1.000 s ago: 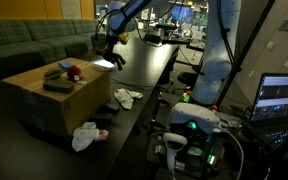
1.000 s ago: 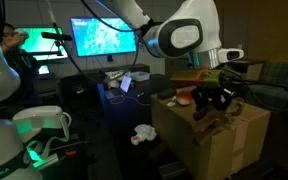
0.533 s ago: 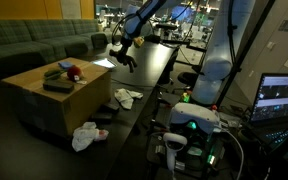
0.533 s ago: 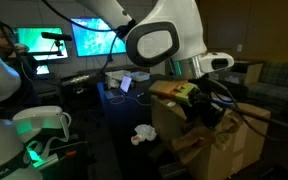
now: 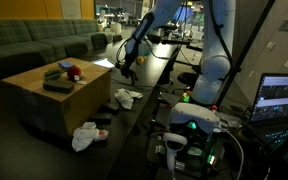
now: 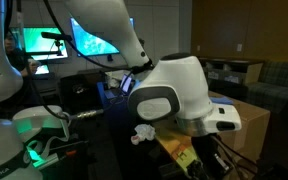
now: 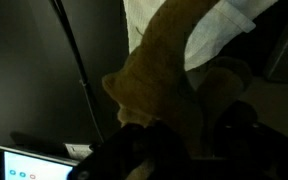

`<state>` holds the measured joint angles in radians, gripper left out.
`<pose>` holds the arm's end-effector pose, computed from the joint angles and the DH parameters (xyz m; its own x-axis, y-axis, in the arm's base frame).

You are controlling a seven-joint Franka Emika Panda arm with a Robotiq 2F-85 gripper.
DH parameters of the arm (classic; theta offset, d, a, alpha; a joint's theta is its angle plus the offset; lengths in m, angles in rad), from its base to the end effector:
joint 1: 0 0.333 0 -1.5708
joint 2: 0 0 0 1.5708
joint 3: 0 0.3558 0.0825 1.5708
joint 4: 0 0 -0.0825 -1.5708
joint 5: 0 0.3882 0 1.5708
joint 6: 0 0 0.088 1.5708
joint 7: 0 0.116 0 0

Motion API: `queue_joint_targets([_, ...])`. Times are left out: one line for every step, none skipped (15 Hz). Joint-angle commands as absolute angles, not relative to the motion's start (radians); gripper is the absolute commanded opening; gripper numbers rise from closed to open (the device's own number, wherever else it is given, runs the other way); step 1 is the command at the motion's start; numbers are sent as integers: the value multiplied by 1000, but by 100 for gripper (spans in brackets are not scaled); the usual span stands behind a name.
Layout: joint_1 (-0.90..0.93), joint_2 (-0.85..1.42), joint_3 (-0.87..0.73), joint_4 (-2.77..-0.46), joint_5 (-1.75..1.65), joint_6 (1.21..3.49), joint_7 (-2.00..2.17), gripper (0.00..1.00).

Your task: Remove the brown toy from the box and replace it with the towel, remove the blue object from the box and replace it with the gray duster and remove the orange plush toy from the box and replace it with the duster, remove the duster and replace it with the plastic bag

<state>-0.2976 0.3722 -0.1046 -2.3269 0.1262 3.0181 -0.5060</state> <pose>0.5180 -0.2299 0.2376 0.9585 0.0149 0.2848 -0.0259 -0.9899 0.1391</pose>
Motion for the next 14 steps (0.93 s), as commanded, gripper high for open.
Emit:
queue_joint_targets([-377,562,-45,-2167,74,3063,-467,5])
queue_joint_targets([-382,614,-46,-2125,56,3068,-454,5])
queue_joint_targets([-390,652,-43,-2084,36,3056,-441,5])
queue_joint_targets([-391,693,-51,-2045,15,3053,-426,5])
queue_joint_targets([-397,727,-54,-2011,-1,3052,-414,5])
queue_joint_targets([-399,757,-62,-1980,-16,3049,-402,5])
queue_joint_targets([-403,778,-64,-1953,-28,3035,-392,5])
queue_joint_targets([-401,804,-73,-1932,-38,3039,-380,5])
queue_joint_targets([-398,818,-83,-1914,-45,3032,-368,5])
queue_joint_targets([-402,831,-84,-1902,-53,3024,-364,12])
queue_joint_targets([-399,839,-91,-1896,-60,3024,-358,43])
queue_joint_targets([-399,833,-93,-1903,-68,3013,-359,44])
queue_joint_targets([-401,834,-92,-1905,-74,3011,-359,48])
queue_joint_targets([-408,814,-82,-1930,-81,3001,-370,57])
